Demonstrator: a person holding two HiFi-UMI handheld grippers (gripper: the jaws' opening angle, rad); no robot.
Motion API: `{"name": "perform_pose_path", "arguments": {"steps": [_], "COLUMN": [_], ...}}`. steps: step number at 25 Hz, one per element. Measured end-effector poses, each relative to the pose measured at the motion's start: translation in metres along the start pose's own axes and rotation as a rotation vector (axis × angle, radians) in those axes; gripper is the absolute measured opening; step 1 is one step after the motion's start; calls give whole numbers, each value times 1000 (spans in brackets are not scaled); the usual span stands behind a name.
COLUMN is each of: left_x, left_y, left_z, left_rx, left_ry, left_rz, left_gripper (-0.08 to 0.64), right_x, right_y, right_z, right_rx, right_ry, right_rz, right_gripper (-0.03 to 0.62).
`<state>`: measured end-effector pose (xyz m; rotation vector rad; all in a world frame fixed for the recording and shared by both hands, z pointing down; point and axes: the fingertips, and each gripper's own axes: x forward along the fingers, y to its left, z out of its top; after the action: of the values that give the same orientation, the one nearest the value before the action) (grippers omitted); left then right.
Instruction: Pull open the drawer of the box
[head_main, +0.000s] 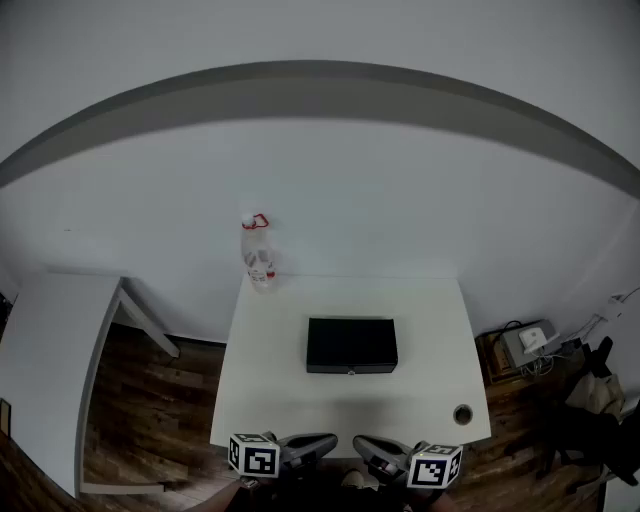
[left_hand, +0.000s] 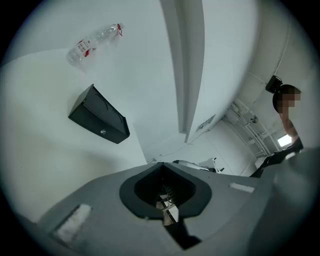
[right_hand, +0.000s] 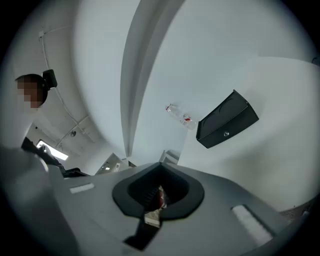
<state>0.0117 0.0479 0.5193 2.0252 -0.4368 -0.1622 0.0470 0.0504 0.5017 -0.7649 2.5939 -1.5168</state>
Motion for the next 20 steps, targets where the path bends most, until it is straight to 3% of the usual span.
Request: {"name": "perform_pose_path", "arguments": {"steps": [14,20], "left_x": [3,-6], "left_y": [5,25], "left_z": [1,24], "left_rx": [-9,8], "left_ry": [-1,-49], "left_rz": [3,68], "left_gripper": [2,3], "right_x": [1,-1], "right_y": [-4,-19], "right_z": [2,8], "right_rx": [-2,32], "right_ry": [0,-32], "right_rz": [1,-36], "right_gripper": [5,6]}}
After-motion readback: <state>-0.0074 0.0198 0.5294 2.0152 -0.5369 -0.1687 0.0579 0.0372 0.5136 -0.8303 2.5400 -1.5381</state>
